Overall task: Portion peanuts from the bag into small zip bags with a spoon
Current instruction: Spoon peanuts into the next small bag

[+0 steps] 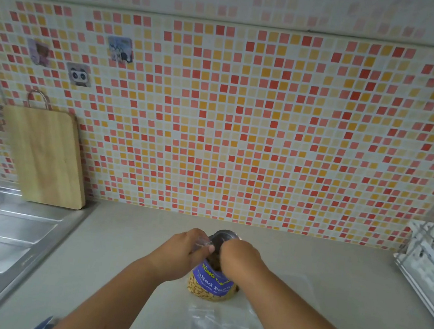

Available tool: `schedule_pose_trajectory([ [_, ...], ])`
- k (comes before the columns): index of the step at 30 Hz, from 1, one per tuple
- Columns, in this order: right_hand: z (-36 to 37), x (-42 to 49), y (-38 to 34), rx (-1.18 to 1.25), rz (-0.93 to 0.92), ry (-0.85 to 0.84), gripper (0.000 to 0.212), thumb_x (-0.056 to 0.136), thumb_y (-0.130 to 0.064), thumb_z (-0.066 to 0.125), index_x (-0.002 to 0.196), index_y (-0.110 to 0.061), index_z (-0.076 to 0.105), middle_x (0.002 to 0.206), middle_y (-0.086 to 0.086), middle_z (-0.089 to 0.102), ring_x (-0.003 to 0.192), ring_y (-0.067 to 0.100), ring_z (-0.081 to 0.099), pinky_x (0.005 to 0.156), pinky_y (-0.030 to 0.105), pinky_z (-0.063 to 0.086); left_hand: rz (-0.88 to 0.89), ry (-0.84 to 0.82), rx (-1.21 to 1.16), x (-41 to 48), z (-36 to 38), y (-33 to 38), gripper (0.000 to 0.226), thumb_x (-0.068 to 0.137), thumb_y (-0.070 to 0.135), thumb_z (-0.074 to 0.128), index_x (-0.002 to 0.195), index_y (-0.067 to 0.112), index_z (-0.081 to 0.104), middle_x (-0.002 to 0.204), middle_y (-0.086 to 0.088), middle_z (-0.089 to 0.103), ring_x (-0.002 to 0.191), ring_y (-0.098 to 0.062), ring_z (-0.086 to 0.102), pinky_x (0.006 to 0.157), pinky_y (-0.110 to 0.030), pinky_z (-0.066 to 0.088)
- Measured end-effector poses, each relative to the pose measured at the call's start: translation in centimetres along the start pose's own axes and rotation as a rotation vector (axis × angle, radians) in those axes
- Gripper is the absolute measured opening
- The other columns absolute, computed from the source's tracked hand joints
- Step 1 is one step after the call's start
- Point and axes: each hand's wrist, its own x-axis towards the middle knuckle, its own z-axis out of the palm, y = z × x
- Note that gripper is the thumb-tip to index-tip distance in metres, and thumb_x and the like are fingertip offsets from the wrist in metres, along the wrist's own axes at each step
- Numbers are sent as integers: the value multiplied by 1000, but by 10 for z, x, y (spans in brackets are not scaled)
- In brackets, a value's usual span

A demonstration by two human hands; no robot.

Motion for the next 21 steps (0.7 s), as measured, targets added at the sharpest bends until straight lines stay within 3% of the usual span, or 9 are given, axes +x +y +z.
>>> schedule_pose_trajectory([
  [4,3,6,-2,192,50,28,53,90,-17,57,140,-11,40,135,6,52,118,20,54,89,25,45,1,-1,1,0,1,0,33,96,39,45,122,19,51,124,-1,62,100,-10,56,81,-19,44],
  [7,4,15,5,191,-3,58,43,87,-16,60,129,-9,53,124,7,59,108,22,60,75,27,44,-20,-10,4,1,1,-1,33,96,41,44,121,20,51,124,-1,62,97,-9,54,81,-21,45],
  [11,3,19,18,245,-92,174,28,86,-21,59,111,-8,62,93,6,64,76,22,55,61,26,41,-45,-18,-20,0,0,-2,34,96,42,44,122,21,49,128,-1,60,99,-9,53,82,-23,44],
  [13,-1,20,28,278,-98,234,12,88,-19,54,92,-10,61,70,2,53,61,17,50,50,23,36,-59,-24,-33,1,-2,-2,34,96,43,43,122,22,49,127,-1,60,100,-10,54,82,-24,44],
  [14,-2,21,34,271,-98,238,12,88,-19,52,87,-11,61,68,2,52,60,16,49,50,23,36,-64,-21,-41,1,-2,-2,34,95,44,43,121,22,49,127,-1,60,100,-10,54,83,-25,45],
  [17,-7,26,46,181,-151,148,24,86,-18,52,101,-7,67,89,7,64,79,22,58,72,29,49,-73,27,-75,2,-5,-1,35,95,45,43,120,21,50,125,-1,60,99,-10,54,82,-24,44],
  [21,-19,33,52,-63,-97,-7,30,89,-17,53,116,-12,64,97,4,60,87,20,50,78,27,40,-59,113,-32,5,-11,-2,36,90,48,51,117,24,51,117,2,63,96,-11,58,80,-26,49],
])
